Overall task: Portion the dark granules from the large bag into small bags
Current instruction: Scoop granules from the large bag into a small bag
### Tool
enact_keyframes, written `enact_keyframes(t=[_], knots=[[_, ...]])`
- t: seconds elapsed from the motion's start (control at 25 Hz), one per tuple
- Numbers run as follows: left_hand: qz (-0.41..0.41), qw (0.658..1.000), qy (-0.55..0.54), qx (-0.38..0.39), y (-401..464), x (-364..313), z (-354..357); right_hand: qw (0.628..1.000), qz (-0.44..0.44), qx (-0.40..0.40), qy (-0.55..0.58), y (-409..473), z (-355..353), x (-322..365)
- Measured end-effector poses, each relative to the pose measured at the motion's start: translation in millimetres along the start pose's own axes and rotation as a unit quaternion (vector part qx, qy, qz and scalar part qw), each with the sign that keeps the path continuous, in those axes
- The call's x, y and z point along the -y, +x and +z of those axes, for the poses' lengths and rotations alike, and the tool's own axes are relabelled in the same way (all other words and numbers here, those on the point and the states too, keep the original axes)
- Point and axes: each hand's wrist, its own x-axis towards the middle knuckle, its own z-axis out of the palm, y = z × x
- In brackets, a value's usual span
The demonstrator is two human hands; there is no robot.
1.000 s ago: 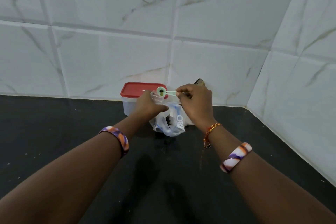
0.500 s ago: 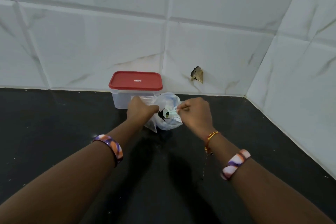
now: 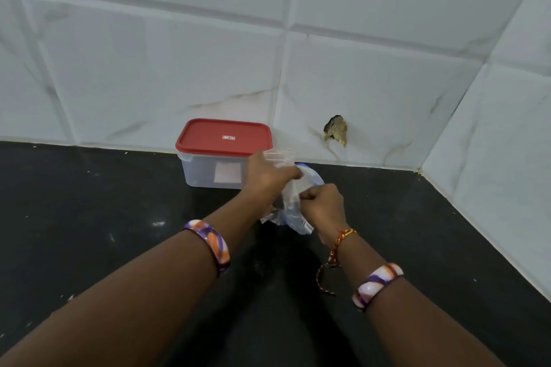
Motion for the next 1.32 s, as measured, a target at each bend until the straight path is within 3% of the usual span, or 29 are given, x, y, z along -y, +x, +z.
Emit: enact_keyframes(t=[0.08,0.16,0.32,0.48,0.68,0.92,1.0,1.12,1.24,1.32], knots=[[0.037,0.996,0.072,0.023,1,-1,12,0.994,0.064,-0.019,0.089,2,-3,-9],[0.063,0.990,0.124,0.011,2,1,11,0.992,0.071,-0.038,0.101,1,-6,-15],[0.071,0.987,0.141,-0.038,-1,1,-5,0.989,0.055,-0.068,0.123,-8,-14,-15],[0.081,0.983,0.157,-0.057,-8,2,-16,0.976,0.096,-0.067,0.186,-26,-26,-10],[0.108,0.975,0.189,-0.033,-25,2,-24,0.959,0.145,-0.054,0.235,-48,-49,-10],[0.172,0.954,0.245,0.004,-54,12,-25,0.952,0.119,-0.075,0.273,-68,-82,-5],[0.190,0.944,0.269,0.021,-63,10,-22,0.950,0.088,-0.073,0.289,-75,-92,6],[0.206,0.936,0.283,0.043,-71,4,-19,0.961,-0.026,-0.069,0.266,-90,-102,29],[0.211,0.940,0.264,0.040,-81,-6,-18,0.968,-0.209,-0.125,0.053,-102,-101,45],[0.201,0.949,0.242,0.034,-84,-11,-18,0.924,-0.323,-0.186,-0.087,-107,-95,47]])
